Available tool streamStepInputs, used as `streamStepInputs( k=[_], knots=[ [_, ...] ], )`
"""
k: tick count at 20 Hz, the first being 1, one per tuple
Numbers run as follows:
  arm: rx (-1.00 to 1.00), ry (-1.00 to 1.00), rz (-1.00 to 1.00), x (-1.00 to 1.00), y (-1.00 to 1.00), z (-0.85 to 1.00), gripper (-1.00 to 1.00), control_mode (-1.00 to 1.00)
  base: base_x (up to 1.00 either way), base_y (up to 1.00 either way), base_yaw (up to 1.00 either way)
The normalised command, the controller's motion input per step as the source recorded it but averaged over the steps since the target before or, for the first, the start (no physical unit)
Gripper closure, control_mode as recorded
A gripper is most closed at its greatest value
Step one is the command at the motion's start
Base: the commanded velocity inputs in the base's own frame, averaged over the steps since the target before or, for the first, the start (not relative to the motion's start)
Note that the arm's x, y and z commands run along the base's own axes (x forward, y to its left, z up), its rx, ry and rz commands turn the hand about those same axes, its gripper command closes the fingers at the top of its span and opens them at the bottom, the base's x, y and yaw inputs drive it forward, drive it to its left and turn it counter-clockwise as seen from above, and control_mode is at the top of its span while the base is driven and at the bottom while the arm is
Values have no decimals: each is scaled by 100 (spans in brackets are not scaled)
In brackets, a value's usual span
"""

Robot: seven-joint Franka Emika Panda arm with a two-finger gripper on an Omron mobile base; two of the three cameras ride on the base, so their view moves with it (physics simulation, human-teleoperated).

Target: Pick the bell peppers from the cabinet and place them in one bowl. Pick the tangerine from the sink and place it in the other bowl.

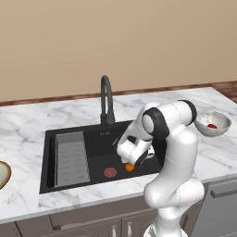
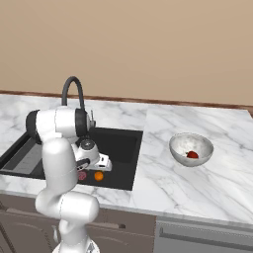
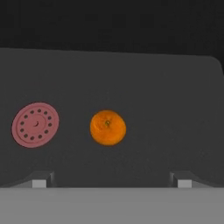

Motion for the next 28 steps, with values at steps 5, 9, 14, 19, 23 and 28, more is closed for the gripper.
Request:
streamStepInputs(
  k=[5, 9, 14, 19, 23, 28],
  knots=[
    [0, -1, 0, 0, 0, -16, -100, -100, 0, 0, 0],
    [0, 0, 0, 0, 0, -34, -100, -100, 0, 0, 0],
    [0, 0, 0, 0, 0, -26, -100, -100, 0, 0, 0],
    [0, -4, 0, 0, 0, -5, -100, -100, 0, 0, 0],
    [0, -8, 0, 0, 0, 0, -100, -100, 0, 0, 0],
    [0, -5, 0, 10, 0, 0, -100, -100, 0, 0, 0]
  ],
)
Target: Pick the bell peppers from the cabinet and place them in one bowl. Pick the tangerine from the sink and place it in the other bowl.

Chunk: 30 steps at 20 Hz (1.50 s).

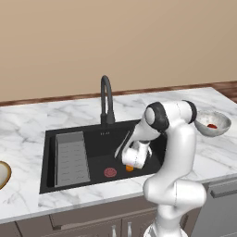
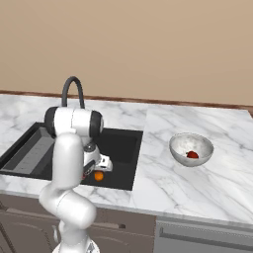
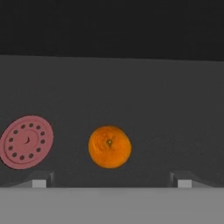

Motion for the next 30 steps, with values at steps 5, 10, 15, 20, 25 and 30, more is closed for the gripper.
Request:
streamStepInputs(
  k=[5, 10, 15, 20, 25, 30],
  knots=[
    [0, 0, 0, 0, 0, 0, -100, -100, 0, 0, 0],
    [0, 0, 0, 0, 0, -5, -100, -100, 0, 0, 0],
    [0, -1, 0, 0, 0, -1, -100, -100, 0, 0, 0],
    [0, 0, 0, 0, 0, -7, -100, -100, 0, 0, 0],
    [0, 0, 0, 0, 0, -18, -100, -100, 0, 0, 0],
    [0, 0, 0, 0, 0, -26, -100, -100, 0, 0, 0]
  ],
)
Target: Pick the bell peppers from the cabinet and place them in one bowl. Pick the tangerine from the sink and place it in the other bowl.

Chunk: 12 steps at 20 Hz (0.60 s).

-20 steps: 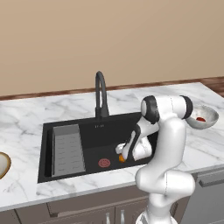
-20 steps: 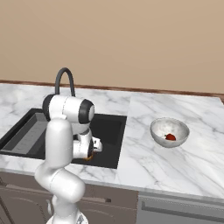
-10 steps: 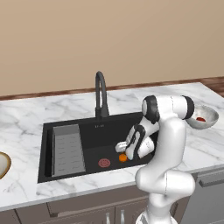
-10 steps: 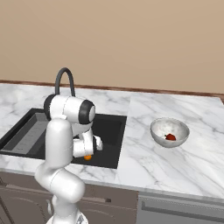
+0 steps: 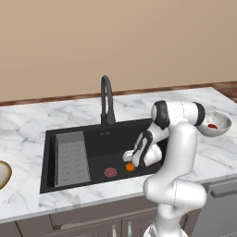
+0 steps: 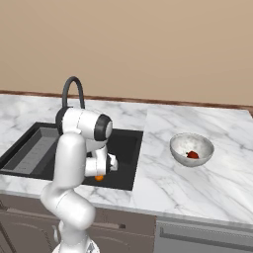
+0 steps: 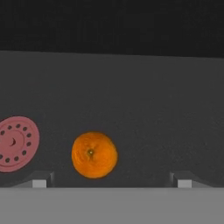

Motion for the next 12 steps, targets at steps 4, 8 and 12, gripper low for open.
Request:
streamStepInputs(
  k=[4, 8, 12],
  knots=[
    [0, 0, 0, 0, 0, -28, -100, -100, 0, 0, 0],
    [0, 0, 0, -1, 4, -19, -100, -100, 0, 0, 0],
    [0, 0, 0, 0, 9, -4, -100, -100, 0, 0, 0]
  ],
)
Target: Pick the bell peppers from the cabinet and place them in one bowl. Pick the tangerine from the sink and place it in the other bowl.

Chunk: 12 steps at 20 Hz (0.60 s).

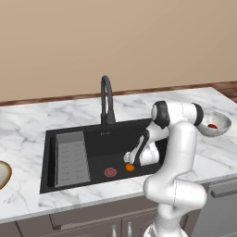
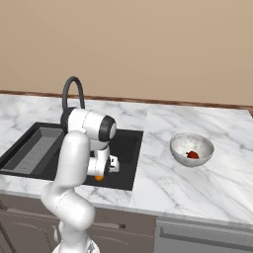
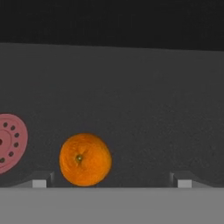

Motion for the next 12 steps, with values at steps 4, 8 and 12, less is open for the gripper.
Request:
streamStepInputs(
  k=[4, 8, 12],
  knots=[
    [0, 0, 0, -1, 16, 0, -100, -100, 0, 0, 0],
    [0, 0, 0, 0, 20, 0, -100, -100, 0, 0, 0],
    [0, 0, 0, -4, 9, 0, -100, -100, 0, 0, 0]
  ],
)
